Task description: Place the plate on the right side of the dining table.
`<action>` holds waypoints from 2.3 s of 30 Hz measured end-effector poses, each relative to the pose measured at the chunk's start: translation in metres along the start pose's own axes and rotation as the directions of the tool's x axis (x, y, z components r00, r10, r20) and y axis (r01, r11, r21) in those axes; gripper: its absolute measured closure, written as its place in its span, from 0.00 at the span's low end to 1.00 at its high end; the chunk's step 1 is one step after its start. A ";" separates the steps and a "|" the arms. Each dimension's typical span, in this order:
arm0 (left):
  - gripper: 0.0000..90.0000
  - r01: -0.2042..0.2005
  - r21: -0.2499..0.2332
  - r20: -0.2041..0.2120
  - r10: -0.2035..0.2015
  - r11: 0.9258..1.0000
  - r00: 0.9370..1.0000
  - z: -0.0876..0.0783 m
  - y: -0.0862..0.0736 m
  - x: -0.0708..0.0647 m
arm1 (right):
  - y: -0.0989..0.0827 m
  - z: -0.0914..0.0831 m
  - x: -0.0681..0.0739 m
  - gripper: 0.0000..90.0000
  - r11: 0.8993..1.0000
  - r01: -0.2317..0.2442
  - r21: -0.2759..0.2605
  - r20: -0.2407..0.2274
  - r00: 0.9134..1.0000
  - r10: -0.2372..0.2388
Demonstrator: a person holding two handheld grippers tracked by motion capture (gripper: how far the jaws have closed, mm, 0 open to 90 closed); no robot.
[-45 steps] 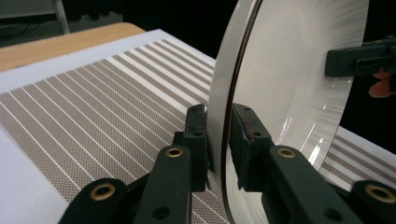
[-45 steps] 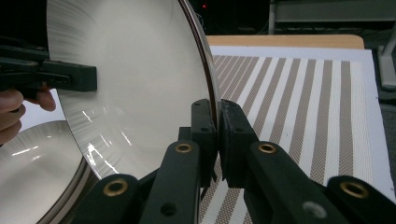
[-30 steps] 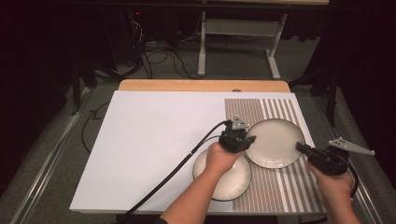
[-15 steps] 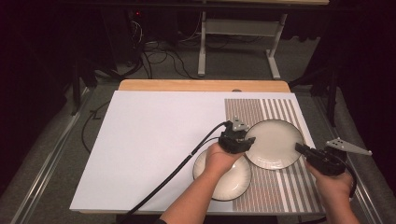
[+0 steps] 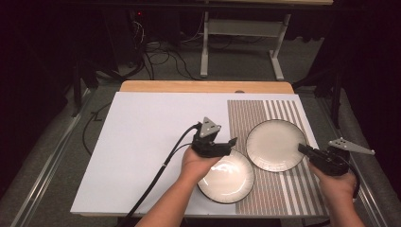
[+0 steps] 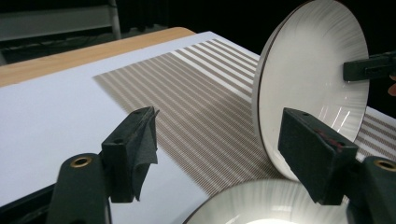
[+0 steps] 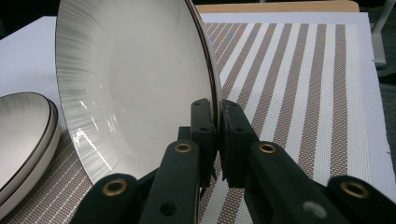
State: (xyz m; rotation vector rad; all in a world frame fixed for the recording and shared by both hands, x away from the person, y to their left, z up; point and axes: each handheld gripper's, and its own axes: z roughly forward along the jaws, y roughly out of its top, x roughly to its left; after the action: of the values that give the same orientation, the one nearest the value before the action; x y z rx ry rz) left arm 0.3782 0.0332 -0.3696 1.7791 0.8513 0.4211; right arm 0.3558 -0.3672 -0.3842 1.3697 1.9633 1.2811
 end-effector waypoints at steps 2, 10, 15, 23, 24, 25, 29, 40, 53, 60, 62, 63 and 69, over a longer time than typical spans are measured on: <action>0.28 0.007 -0.008 -0.014 -0.007 1.000 1.000 -0.012 -0.004 0.006 | 0.000 0.000 0.000 0.97 1.000 -0.002 0.003 0.002 1.000 0.002; 0.18 0.012 -0.036 -0.098 -0.015 0.999 0.995 -0.066 -0.025 0.034 | 0.002 0.003 0.000 0.97 1.000 -0.007 0.012 0.008 1.000 0.007; 0.14 0.006 -0.067 -0.127 -0.015 0.998 0.992 -0.105 -0.038 0.047 | 0.003 0.005 0.000 0.97 1.000 -0.015 0.018 0.012 1.000 0.014; 0.00 0.013 -0.053 -0.159 -0.022 0.999 0.987 -0.141 -0.053 0.054 | 0.004 0.011 -0.004 0.96 0.998 -0.039 0.042 0.025 0.999 0.038; 0.00 0.012 -0.061 -0.159 -0.021 0.998 0.987 -0.145 -0.055 0.054 | 0.004 0.012 -0.005 0.95 0.998 -0.037 0.045 0.024 0.999 0.036; 0.00 0.010 -0.064 -0.160 -0.020 0.998 0.987 -0.147 -0.056 0.054 | 0.004 0.013 -0.005 0.95 0.998 -0.041 0.049 0.026 0.999 0.040; 0.00 0.033 -0.077 -0.168 -0.045 0.997 0.985 -0.154 -0.064 0.059 | 0.004 0.018 -0.008 0.94 0.996 -0.055 0.071 0.035 0.998 0.053; 0.00 0.098 -0.079 -0.209 -0.112 0.992 0.971 -0.156 -0.077 0.080 | 0.002 0.030 -0.015 0.90 0.986 -0.110 0.125 0.058 0.993 0.104; 0.00 0.092 -0.079 -0.219 -0.108 0.993 0.970 -0.157 -0.077 0.081 | -0.001 0.041 -0.024 0.87 0.973 -0.145 0.181 0.128 0.984 0.123; 0.00 0.093 -0.076 -0.221 -0.107 0.993 0.969 -0.157 -0.077 0.083 | -0.002 0.046 -0.026 0.87 0.971 -0.150 0.186 0.147 0.981 0.124; 0.00 0.091 -0.075 -0.221 -0.106 0.993 0.970 -0.157 -0.077 0.083 | -0.002 0.047 -0.026 0.87 0.971 -0.154 0.184 0.147 0.981 0.128; 0.00 0.090 -0.075 -0.221 -0.105 0.993 0.970 -0.156 -0.077 0.083 | -0.002 0.047 -0.025 0.87 0.971 -0.153 0.182 0.149 0.981 0.127; 0.00 0.072 -0.066 -0.234 -0.085 0.995 0.968 -0.157 -0.078 0.083 | -0.001 0.042 -0.022 0.73 0.980 -0.138 0.147 0.164 0.980 0.113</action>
State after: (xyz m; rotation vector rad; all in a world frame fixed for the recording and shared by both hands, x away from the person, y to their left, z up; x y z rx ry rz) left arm 0.3066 0.2121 -0.3928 1.6575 1.0628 0.6082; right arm 0.3969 -0.3682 -0.4090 1.6419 1.9314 1.0546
